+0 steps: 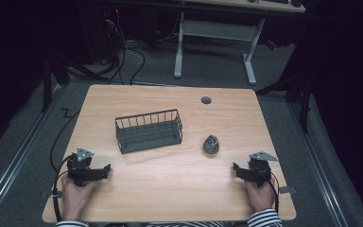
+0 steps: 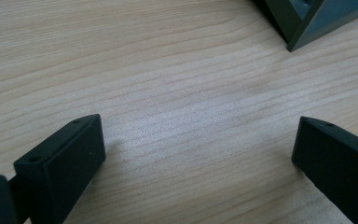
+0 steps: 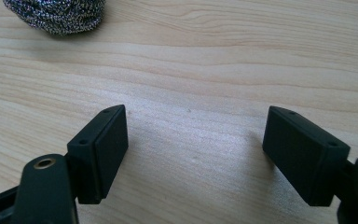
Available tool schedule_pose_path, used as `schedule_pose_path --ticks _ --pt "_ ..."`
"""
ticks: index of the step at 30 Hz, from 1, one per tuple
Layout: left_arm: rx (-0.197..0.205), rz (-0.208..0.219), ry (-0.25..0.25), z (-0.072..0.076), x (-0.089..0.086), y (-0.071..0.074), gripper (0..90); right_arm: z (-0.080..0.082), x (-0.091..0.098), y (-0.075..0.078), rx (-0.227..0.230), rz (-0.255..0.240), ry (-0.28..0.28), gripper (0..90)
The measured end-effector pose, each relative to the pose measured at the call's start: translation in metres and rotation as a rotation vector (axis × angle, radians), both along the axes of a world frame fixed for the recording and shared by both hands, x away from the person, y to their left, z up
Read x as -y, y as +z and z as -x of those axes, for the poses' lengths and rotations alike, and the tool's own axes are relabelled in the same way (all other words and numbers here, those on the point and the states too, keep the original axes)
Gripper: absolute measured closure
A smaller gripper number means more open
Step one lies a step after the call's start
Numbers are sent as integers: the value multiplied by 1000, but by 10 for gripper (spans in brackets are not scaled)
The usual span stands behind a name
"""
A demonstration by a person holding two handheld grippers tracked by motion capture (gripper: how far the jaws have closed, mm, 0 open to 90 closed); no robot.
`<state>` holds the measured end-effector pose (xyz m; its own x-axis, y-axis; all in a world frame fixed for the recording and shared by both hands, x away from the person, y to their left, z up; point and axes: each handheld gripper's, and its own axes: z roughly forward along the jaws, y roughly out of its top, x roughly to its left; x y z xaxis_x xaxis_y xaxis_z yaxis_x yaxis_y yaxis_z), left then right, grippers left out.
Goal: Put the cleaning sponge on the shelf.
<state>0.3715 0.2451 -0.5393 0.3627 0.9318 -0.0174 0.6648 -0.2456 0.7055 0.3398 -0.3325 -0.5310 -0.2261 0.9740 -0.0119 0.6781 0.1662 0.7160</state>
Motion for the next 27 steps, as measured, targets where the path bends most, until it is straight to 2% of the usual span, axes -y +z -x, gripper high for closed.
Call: schedule_pose_path --ticks 6,9,10,20,23,27 --pt "5 0 -6 0 -1 0 34 0 0 0 1 1 -1 226" --pt "17 15 10 2 -5 2 130 0 0 0 1 0 -1 226" --pt "13 33 9 2 -6 3 154 0 0 0 1 1 -1 226" --pt "3 49 12 2 -10 7 162 0 0 0 2 1 -1 226" --pt "11 79 7 3 -11 11 169 0 0 0 2 1 0 227" --pt "20 95 -6 5 -10 18 178 0 0 0 2 1 -1 227"
